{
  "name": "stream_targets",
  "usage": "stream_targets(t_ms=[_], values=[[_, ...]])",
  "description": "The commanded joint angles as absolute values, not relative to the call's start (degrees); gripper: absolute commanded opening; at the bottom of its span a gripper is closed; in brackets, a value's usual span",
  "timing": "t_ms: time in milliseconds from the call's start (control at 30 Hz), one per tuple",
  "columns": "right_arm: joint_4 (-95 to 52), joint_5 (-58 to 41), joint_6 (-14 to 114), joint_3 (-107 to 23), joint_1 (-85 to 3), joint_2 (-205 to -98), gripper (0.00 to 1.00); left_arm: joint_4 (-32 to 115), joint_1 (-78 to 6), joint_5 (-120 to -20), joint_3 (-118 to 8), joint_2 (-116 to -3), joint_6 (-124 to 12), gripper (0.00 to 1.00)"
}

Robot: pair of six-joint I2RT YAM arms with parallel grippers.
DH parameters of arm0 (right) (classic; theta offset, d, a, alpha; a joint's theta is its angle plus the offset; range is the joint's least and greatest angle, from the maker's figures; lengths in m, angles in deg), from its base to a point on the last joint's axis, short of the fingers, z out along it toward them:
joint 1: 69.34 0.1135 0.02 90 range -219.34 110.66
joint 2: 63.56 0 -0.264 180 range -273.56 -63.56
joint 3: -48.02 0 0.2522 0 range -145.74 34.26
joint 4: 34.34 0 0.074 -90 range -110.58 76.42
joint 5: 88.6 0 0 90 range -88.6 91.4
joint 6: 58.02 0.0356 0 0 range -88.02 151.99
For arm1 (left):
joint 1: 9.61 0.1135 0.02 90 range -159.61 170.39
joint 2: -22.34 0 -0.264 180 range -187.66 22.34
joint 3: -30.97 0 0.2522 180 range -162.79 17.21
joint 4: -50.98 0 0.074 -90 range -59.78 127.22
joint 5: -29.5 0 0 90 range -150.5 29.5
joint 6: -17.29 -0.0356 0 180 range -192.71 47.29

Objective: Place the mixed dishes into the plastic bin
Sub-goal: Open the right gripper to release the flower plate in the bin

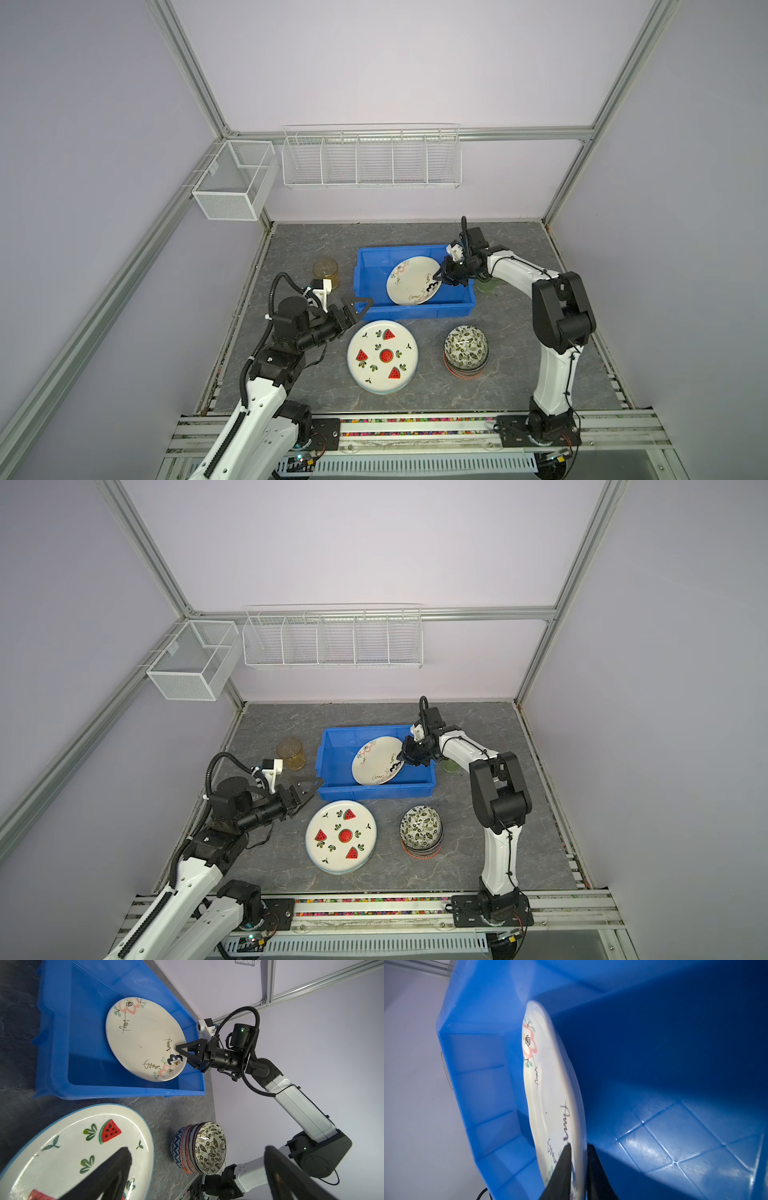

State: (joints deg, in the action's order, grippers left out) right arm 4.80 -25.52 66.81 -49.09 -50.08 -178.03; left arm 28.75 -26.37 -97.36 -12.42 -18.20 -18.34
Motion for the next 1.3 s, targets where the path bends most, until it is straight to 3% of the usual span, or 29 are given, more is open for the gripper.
stream_targets(t_ms=[0, 1267], values=[[5.04, -23.62, 65.28, -49.35, -49.43, -178.77, 0.19, 29.61, -26.03, -96.88, -11.18, -17.56, -17.87, 0.99], [11.88, -10.86, 60.35, -52.72, -46.38, -180.04, 0.20, 30.87, -25.96, -95.88, -7.02, -14.93, -16.64, 0.99]])
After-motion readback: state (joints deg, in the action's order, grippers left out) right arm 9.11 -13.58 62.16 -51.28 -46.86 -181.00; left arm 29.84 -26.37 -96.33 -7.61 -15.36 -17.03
